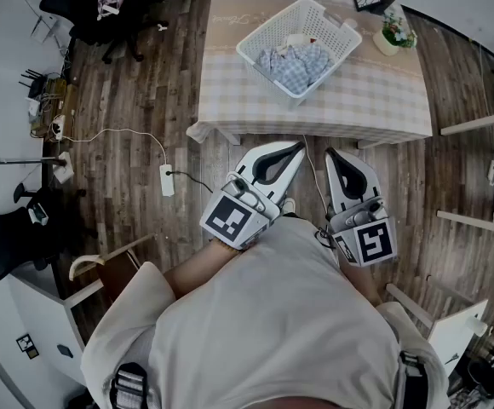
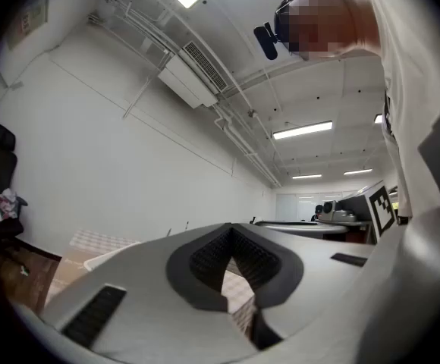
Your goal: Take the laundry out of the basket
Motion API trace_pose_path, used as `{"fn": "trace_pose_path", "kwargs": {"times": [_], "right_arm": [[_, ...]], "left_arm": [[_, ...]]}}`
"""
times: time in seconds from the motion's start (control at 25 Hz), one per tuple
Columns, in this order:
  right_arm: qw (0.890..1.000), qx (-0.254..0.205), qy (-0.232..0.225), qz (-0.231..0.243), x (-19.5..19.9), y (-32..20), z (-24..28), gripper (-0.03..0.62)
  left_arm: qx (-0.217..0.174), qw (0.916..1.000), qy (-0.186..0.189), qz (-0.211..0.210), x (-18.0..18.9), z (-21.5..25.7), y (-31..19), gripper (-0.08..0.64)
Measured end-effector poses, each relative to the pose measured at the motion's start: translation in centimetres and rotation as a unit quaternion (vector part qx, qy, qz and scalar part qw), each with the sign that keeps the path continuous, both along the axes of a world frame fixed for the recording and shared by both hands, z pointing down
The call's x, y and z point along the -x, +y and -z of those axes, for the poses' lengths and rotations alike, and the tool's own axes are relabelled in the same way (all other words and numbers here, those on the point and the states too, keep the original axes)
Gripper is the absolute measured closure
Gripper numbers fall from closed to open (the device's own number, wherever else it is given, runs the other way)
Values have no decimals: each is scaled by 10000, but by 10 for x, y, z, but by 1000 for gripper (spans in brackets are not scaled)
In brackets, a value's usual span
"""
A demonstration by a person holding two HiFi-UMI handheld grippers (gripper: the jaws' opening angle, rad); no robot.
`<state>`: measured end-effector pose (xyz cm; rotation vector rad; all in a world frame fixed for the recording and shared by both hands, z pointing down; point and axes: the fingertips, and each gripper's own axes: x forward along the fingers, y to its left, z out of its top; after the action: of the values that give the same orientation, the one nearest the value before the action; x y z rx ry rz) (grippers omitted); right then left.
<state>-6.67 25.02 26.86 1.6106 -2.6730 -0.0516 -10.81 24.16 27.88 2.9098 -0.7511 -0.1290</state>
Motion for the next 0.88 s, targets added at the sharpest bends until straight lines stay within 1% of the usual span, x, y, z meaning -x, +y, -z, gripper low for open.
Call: {"fn": "trace_pose_path", "kwargs": {"times": [0.16,0.28,0.32,0.48,0.64,0.76,0.88], "right_arm": [[10000,11,-36,40,-3,-1,1,598],[10000,18,-52,83,-7,-2,0,598],[9999,44,-79,122,-9,-2,-1,598],[9995,159,-143,243,-20,-2,-6,597],[9996,103,-179,212,-45,1,-8,597],[9996,124,-215,156,-61,3,-11,597],[9995,178,-260,103,-74,3,-15,597]], "left_arm": [[-38,10000,16,28,-4,2,-1,540],[-315,9993,161,97,-8,7,-5,540],[-334,9993,162,111,-10,7,-5,540],[-30,9999,-70,74,-27,-4,-2,540],[79,9999,-105,46,-52,-8,4,540],[136,9998,-123,49,-66,-12,8,540],[34,9999,-65,93,-77,-12,7,540]]}}
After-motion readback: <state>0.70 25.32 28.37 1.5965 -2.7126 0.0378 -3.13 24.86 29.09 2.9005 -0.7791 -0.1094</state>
